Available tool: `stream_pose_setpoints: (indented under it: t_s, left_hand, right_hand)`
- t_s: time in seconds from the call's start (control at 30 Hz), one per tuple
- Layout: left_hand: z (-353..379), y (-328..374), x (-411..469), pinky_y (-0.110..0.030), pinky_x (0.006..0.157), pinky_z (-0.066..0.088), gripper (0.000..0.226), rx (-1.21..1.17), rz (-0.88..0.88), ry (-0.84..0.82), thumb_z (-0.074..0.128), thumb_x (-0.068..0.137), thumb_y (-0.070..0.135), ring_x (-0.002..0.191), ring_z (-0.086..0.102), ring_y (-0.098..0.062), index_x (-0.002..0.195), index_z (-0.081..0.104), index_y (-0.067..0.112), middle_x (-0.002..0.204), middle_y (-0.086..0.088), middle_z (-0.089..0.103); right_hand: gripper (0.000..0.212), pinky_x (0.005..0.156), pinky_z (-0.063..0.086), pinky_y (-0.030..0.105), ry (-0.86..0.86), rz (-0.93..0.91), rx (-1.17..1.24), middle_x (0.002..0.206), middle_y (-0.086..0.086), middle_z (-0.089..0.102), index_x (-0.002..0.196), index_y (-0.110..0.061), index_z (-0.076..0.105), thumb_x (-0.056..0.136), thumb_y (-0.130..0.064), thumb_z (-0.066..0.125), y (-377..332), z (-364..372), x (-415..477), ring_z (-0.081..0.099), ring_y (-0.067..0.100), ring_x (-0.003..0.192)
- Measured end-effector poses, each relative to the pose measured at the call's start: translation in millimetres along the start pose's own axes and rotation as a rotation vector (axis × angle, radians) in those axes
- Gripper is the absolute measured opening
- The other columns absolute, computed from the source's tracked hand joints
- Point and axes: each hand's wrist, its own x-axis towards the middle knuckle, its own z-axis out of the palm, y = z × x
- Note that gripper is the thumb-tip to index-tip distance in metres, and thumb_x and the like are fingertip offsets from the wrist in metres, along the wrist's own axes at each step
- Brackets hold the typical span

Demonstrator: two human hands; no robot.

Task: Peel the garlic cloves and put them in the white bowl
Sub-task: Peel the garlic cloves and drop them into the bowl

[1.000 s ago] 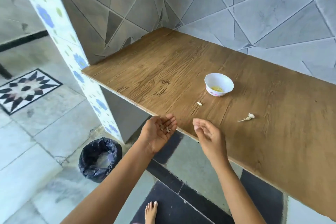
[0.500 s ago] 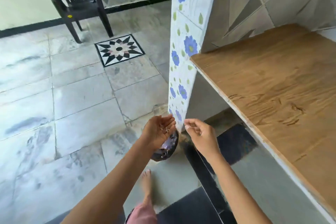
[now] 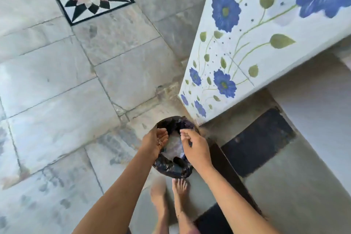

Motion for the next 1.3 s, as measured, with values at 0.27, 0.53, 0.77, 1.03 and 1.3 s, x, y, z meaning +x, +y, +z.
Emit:
stream_pose_setpoints:
  t_s: [0.27, 0.53, 0.77, 1.03, 1.3]
  left_hand:
    - [-19, -77, 169, -0.047, 0.094, 0.042, 0.057, -0.005, -0.178, -0.105, 0.029, 0.100, 0.051, 0.131, 0.039, -0.029, 0.148, 0.026, 0.022, 0.149, -0.002, 0.031]
    - [-19, -117, 211, -0.046, 0.114, 0.025, 0.055, -0.226, -0.166, -0.149, 0.022, 0.101, 0.048, 0.139, 0.032, -0.028, 0.146, 0.035, 0.018, 0.152, -0.008, 0.033]
    - [-16, -118, 212, -0.042, 0.114, 0.021, 0.054, -0.220, -0.177, -0.096, 0.019, 0.102, 0.041, 0.141, 0.027, -0.027, 0.148, 0.030, 0.015, 0.154, -0.010, 0.029]
    - [-3, -96, 182, -0.038, 0.109, 0.030, 0.045, -0.125, -0.060, -0.129, 0.027, 0.102, 0.035, 0.138, 0.033, -0.026, 0.143, 0.039, 0.019, 0.151, -0.008, 0.033]
    - [12, -53, 23, -0.029, 0.087, 0.046, 0.025, 0.791, 0.489, 0.005, 0.058, 0.090, 0.018, 0.103, 0.058, -0.016, 0.115, 0.060, 0.019, 0.113, -0.002, 0.064]
  right_hand:
    - [0.028, 0.087, 0.043, 0.017, -0.103, 0.142, -0.003, 0.116, 0.001, 0.067, 0.119, -0.013, 0.063, 0.096, -0.015, 0.047, 135, 120, 53, 0.061, 0.011, 0.105]
    - [0.048, 0.116, 0.008, 0.018, -0.398, 0.192, 0.422, 0.154, -0.014, 0.020, 0.140, -0.039, 0.023, 0.094, -0.052, 0.023, 168, 197, 46, 0.012, -0.004, 0.141]
    - [0.044, 0.118, 0.007, 0.026, -0.193, 0.311, 0.398, 0.155, -0.009, 0.017, 0.145, -0.031, 0.026, 0.102, -0.041, 0.025, 181, 198, 72, 0.009, 0.001, 0.143]
    - [0.042, 0.101, 0.026, 0.015, -0.153, 0.476, 0.351, 0.146, 0.001, 0.039, 0.139, -0.014, 0.042, 0.101, -0.030, 0.036, 183, 170, 76, 0.034, 0.014, 0.135]
    - [0.036, 0.097, 0.029, 0.015, 0.144, 0.278, 0.142, 0.135, 0.003, 0.053, 0.132, -0.011, 0.051, 0.097, -0.018, 0.048, 53, 15, 18, 0.047, 0.016, 0.125]
